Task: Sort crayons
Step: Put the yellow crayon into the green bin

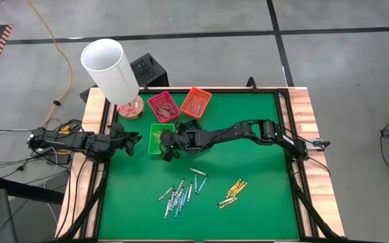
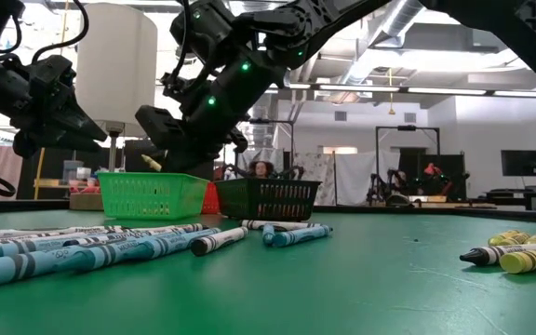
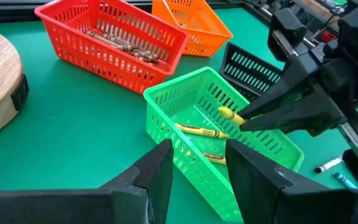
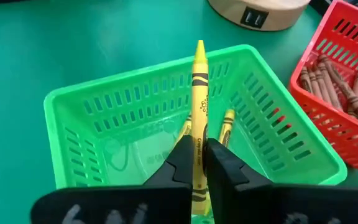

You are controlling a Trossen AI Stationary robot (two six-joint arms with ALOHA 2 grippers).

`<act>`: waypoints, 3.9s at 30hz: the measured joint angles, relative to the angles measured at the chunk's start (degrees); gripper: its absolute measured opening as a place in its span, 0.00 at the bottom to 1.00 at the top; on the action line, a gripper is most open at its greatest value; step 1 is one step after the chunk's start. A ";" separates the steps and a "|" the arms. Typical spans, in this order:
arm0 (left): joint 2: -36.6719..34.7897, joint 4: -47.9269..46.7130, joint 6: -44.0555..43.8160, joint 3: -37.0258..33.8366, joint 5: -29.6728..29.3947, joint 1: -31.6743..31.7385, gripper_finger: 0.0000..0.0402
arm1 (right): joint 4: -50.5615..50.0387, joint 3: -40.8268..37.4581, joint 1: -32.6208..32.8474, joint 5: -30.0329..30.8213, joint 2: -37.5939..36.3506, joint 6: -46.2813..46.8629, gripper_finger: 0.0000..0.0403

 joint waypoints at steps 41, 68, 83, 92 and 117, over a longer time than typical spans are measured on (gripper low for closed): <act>-0.02 -0.12 0.46 0.02 1.99 0.00 0.34 | -68.82 -10.48 26.89 -7.68 -23.74 12.07 0.15; -0.02 -0.09 0.66 0.02 0.46 0.00 0.34 | -28.55 -43.03 26.18 -18.16 -35.74 -1.10 0.15; -0.02 -0.15 0.87 0.02 -0.17 0.02 0.34 | -26.74 -42.91 28.05 -19.76 -31.01 -1.55 0.15; 0.00 -0.15 0.83 0.02 -0.33 0.02 0.34 | -26.76 -42.91 28.16 -19.47 -30.14 -1.01 0.15; 0.00 -0.17 1.22 0.02 -2.35 0.01 0.34 | -26.56 -42.97 25.29 -14.91 -30.12 10.66 0.01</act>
